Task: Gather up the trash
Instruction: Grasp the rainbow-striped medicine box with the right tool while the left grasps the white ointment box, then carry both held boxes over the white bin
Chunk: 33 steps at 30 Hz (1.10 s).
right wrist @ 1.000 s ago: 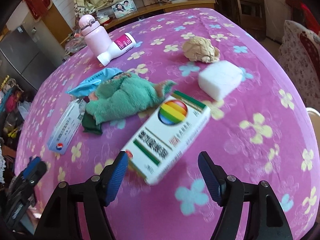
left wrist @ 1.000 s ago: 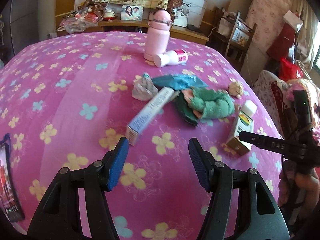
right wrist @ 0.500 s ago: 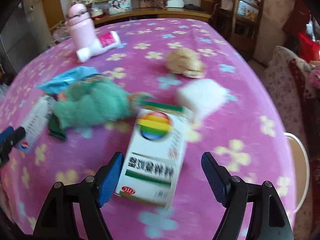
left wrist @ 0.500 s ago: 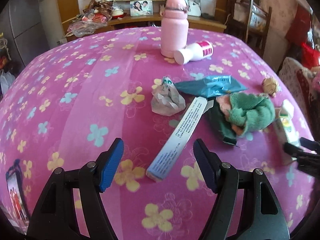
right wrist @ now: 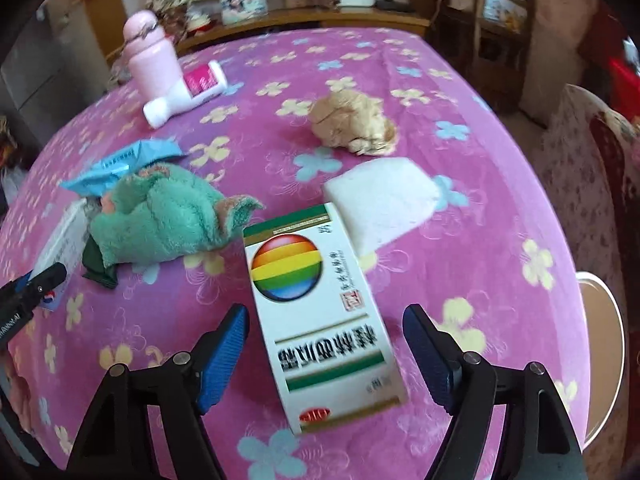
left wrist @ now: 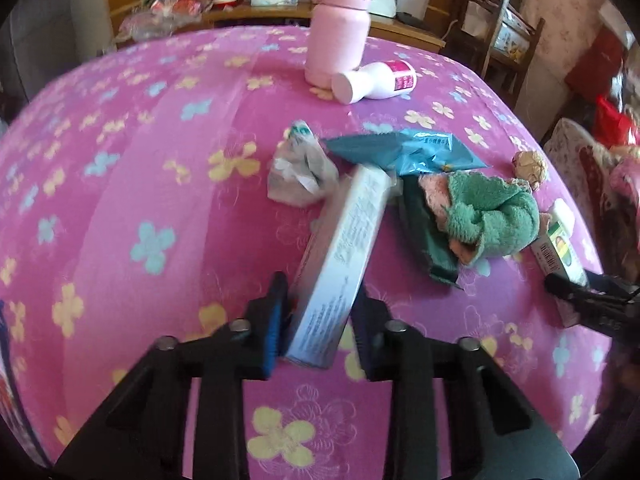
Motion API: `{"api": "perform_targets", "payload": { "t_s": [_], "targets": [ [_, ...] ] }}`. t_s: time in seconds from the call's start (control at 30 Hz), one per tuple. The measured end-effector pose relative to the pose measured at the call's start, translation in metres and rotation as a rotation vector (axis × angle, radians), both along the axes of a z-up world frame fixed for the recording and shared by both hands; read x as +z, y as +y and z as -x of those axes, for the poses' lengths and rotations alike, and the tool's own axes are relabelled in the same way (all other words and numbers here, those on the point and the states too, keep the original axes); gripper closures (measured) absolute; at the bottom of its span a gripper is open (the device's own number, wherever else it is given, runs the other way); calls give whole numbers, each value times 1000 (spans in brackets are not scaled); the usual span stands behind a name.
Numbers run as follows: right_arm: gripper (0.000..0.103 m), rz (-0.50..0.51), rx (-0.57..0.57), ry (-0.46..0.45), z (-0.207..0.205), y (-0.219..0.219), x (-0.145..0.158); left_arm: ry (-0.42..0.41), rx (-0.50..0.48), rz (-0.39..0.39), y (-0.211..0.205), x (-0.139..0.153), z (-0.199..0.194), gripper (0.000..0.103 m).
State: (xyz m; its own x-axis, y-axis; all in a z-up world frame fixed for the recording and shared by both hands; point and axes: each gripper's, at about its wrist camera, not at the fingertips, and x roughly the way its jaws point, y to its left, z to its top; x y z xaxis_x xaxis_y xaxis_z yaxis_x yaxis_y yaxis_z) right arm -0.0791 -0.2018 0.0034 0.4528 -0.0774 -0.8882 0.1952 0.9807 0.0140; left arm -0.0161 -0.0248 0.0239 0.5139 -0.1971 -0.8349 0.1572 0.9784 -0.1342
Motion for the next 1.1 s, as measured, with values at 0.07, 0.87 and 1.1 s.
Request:
{"api": "perform_targets", "payload": {
  "t_s": [0.07, 0.87, 1.1],
  "targets": [
    [27, 19, 19, -6, -3, 1, -2, 9, 10, 25, 4, -1, 5, 82],
    [51, -8, 62, -150, 83, 8, 54, -118, -153, 110, -56, 52, 93, 83],
    [51, -8, 10, -169, 102, -16, 65, -131, -194, 109, -81, 62, 104, 83]
  ]
}}
